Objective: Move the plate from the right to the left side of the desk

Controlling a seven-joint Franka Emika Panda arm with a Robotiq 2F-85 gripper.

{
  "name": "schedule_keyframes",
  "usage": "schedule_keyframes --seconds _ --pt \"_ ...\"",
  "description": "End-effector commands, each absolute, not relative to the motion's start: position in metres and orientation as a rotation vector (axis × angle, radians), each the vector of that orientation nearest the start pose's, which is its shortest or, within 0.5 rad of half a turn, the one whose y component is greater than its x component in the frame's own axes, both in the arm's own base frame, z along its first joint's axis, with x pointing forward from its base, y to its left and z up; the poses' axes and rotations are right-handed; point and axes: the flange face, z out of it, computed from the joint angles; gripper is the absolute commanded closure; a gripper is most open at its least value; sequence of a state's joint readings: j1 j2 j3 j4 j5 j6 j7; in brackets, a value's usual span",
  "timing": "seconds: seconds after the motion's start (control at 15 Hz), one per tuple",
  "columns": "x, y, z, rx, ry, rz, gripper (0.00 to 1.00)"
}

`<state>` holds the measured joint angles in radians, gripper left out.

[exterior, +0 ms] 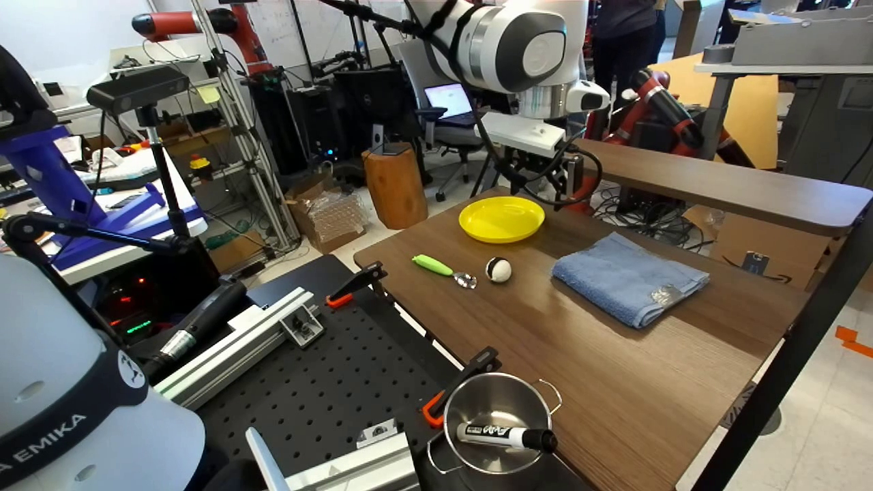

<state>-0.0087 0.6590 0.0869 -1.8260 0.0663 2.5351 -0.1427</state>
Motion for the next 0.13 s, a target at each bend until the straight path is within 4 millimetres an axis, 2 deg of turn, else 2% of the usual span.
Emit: schedule_keyframes --seconds 0.0,0.07 --pt "0.6510 0.0470 0.1776 -3.042 -0.225 -0.081 0.00" --pt "0.6514 0.0470 0.1779 -3.042 -0.225 -0.083 0.00"
